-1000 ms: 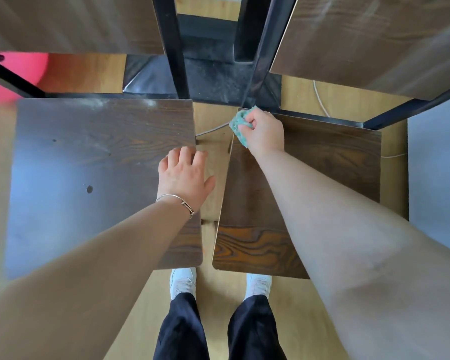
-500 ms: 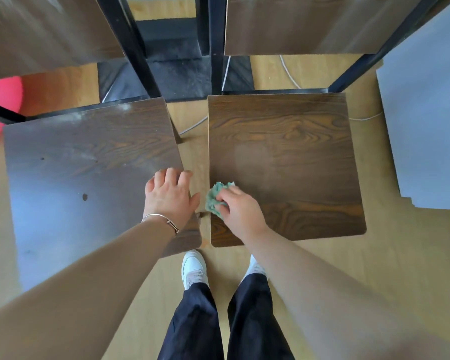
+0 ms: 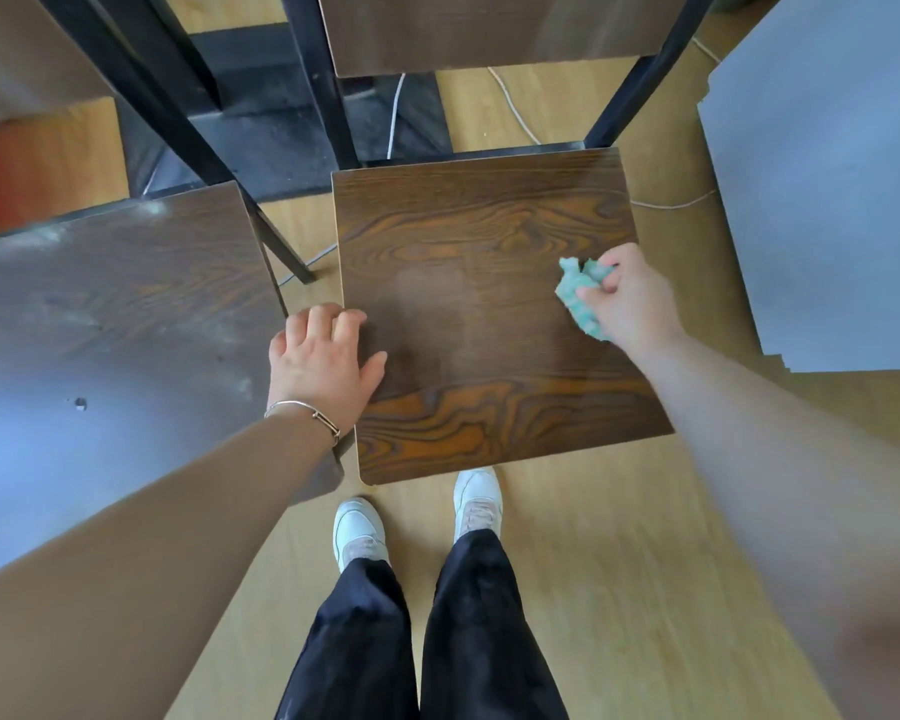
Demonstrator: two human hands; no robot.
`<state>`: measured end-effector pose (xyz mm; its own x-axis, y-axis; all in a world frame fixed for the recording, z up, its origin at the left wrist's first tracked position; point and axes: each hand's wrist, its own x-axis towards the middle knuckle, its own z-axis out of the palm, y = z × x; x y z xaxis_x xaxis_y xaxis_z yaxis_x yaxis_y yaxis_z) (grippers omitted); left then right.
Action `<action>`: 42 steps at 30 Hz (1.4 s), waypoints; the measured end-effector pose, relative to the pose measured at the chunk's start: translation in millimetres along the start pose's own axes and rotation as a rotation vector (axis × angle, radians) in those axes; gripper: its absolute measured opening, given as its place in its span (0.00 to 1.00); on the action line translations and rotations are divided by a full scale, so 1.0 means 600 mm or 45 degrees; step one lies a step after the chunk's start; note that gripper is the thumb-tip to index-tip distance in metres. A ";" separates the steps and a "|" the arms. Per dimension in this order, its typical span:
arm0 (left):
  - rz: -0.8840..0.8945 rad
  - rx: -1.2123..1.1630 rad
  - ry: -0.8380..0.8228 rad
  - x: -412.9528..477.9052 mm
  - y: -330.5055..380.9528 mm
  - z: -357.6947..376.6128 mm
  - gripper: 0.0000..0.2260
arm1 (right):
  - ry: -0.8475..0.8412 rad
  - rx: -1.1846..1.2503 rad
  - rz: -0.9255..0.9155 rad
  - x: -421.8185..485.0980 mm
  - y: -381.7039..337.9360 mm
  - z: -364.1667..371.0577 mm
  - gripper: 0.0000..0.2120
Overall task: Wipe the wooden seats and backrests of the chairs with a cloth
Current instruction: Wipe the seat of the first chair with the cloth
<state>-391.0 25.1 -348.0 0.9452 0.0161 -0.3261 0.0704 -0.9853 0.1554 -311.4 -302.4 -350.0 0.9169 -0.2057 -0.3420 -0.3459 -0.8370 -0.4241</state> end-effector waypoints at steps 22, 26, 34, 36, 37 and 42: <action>-0.047 0.032 -0.073 -0.073 -0.010 0.002 0.22 | -0.351 -0.008 -0.750 -0.271 -0.114 0.205 0.10; -0.011 0.021 -0.059 -0.068 0.005 -0.001 0.22 | 0.047 0.047 -0.602 -0.202 -0.034 0.105 0.09; -0.005 0.010 -0.053 -0.062 0.005 0.008 0.22 | 0.183 -0.170 -0.063 -0.161 0.078 0.073 0.07; -0.028 0.016 -0.071 -0.063 -0.001 0.010 0.22 | 0.131 -0.131 -0.161 -0.201 0.021 0.114 0.05; -0.039 0.020 -0.079 -0.065 -0.004 0.010 0.22 | 0.067 -0.100 -0.229 -0.225 -0.009 0.137 0.05; -0.039 0.044 -0.079 -0.075 -0.017 0.003 0.22 | -0.288 -0.022 -0.443 -0.322 -0.115 0.223 0.08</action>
<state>-435.1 33.8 -336.7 0.9210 0.0368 -0.3878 0.0869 -0.9898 0.1127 -491.5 -137.1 -366.7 0.9111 0.2060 -0.3570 -0.0178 -0.8457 -0.5334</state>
